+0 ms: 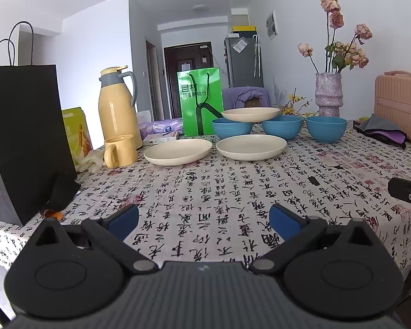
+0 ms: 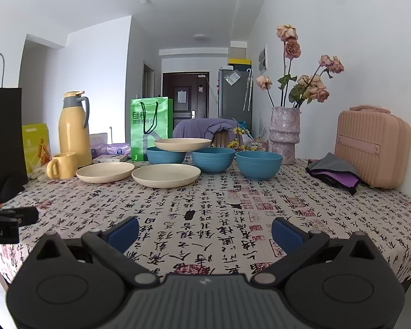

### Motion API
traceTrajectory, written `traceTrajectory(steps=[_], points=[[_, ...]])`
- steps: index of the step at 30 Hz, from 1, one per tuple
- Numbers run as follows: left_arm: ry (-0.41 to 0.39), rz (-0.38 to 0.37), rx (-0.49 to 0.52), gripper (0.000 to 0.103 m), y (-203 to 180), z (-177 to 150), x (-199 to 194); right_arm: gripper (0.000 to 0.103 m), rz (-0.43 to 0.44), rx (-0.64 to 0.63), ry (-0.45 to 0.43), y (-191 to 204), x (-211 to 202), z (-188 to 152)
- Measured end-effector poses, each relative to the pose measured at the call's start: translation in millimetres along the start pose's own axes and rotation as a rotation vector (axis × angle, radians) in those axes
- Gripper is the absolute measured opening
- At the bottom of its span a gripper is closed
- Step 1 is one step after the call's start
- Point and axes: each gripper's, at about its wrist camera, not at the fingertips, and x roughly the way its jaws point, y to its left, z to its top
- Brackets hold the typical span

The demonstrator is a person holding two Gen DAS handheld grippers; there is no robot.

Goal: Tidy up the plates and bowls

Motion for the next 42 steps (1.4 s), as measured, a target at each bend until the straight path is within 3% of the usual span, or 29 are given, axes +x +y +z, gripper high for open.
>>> traceTrajectory(steps=[16,21,28,32,35,39,42], points=[[0.013,0.007,-0.021,0.103,-1,5,12,0.103,-0.007,0.020,0.008,-8,14,3],[-0.033,0.022,-0.013,0.103,2,18,22,0.103,0.017,0.052,-0.009,-13,30,18],[-0.121,0.010,-0.041,0.103,16,41,44,0.103,0.044,0.088,-0.038,-15,69,51],[-0.083,0.013,-0.036,0.103,22,53,69,0.103,0.061,0.092,-0.040,-13,99,67],[-0.059,-0.013,-0.074,0.103,32,63,90,0.103,0.127,0.151,-0.078,-16,122,74],[-0.039,0.011,-0.100,0.103,43,76,121,0.103,0.219,0.139,0.012,-14,162,89],[-0.025,0.017,-0.111,0.103,48,90,145,0.103,0.208,0.094,0.029,-8,189,98]])
